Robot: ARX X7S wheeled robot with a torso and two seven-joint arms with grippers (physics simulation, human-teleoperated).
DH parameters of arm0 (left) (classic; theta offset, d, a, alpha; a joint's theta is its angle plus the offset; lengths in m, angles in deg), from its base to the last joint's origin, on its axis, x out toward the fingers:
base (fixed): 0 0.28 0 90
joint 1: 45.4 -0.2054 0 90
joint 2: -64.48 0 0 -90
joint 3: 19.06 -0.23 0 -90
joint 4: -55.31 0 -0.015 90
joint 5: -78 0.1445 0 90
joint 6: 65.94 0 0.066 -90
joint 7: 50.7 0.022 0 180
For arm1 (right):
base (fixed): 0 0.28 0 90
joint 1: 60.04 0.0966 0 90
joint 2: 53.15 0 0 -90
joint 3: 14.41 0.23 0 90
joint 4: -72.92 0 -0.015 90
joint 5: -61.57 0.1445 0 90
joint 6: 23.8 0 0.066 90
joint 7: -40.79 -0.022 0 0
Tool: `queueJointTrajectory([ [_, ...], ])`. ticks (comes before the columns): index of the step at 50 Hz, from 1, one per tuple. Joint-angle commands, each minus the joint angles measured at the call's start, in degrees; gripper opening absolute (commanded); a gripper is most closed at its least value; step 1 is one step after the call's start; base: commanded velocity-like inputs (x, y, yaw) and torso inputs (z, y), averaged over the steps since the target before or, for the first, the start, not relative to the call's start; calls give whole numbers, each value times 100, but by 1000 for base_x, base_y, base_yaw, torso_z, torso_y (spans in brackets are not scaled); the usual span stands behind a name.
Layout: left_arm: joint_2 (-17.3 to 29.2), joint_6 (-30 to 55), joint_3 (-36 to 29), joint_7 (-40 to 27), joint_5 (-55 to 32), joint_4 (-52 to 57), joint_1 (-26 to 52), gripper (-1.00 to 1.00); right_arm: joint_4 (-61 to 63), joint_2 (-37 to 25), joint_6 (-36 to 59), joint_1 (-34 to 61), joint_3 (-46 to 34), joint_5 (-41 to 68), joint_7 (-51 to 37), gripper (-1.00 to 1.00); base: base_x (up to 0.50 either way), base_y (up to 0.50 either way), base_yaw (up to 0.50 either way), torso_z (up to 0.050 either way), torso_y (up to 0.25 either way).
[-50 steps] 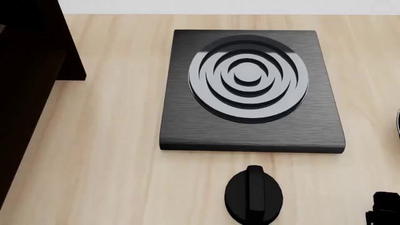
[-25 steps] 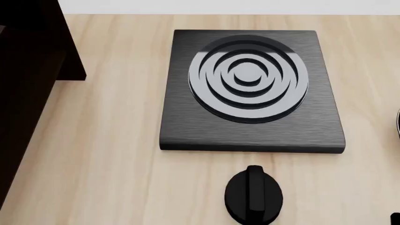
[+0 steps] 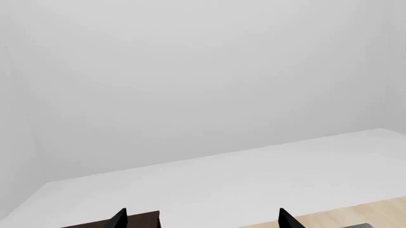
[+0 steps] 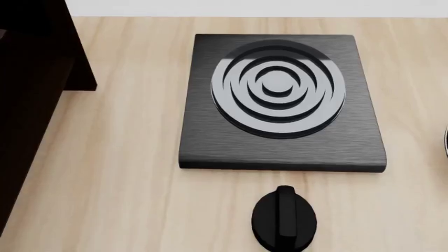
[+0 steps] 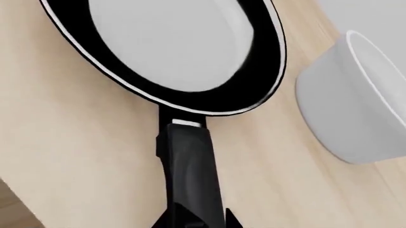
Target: Put the frying pan under the cabinet shelf.
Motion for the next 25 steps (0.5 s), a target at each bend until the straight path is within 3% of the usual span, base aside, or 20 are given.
queueJointTrajectory([
  [1, -122, -2, -418, 830, 1191, 226, -96, 100, 137, 37, 21, -147, 13, -67, 190, -100, 0, 0, 0, 0, 0],
  [25, -55, -71, -421, 710, 1010, 224, -74, 100, 1985, 49, 307, 218, -441, -372, 310, -100, 0, 0, 0, 0, 0],
])
